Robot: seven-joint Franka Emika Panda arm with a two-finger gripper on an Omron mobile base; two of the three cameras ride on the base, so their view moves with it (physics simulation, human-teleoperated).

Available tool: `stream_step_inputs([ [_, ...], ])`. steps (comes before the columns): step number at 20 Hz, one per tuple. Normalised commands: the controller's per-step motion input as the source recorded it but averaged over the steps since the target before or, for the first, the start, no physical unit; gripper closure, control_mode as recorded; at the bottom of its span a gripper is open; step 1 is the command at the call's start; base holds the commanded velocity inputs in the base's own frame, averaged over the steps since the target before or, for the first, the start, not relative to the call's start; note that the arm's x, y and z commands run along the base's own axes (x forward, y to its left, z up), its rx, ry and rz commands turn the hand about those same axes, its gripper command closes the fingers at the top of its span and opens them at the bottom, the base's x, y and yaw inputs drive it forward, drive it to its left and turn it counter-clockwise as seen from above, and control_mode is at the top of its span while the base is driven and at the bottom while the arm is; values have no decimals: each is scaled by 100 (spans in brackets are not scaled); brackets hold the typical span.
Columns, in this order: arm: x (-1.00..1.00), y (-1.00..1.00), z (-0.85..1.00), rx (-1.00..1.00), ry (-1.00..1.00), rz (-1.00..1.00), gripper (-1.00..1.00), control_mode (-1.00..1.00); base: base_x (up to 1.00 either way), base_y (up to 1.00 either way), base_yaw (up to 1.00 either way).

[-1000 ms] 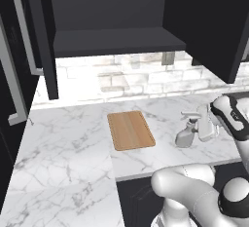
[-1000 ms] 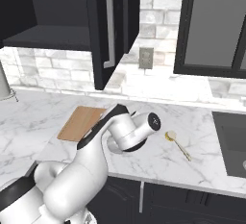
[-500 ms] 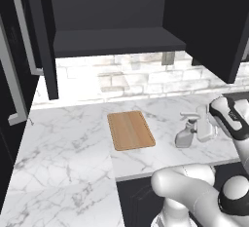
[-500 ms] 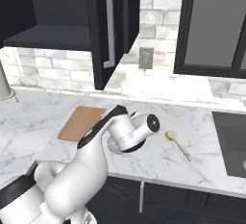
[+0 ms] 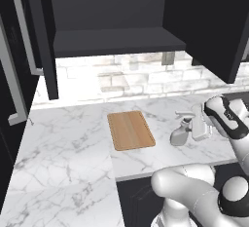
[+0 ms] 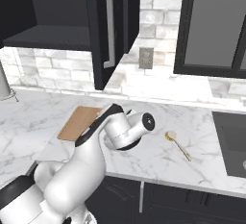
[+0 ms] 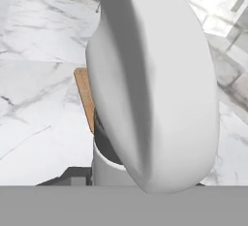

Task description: Grab the spray bottle from the cabinet, then place it next to the cutting board for sanitizing. Then grab the dish brush from the countertop next to the sink and place it next to the cutting board.

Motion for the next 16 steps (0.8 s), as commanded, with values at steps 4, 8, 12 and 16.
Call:
stream_step_inputs([
  [4, 12, 18, 0, 0, -6, 0, 100, -100, 0, 0, 0],
  [8, 16, 15, -3, 0, -4, 0, 100, -100, 0, 0, 0],
  [12, 22, 9, -8, 0, 0, 0, 100, -100, 0, 0, 0],
  [16, 23, 1, -8, 0, 2, 0, 100, -100, 0, 0, 0],
])
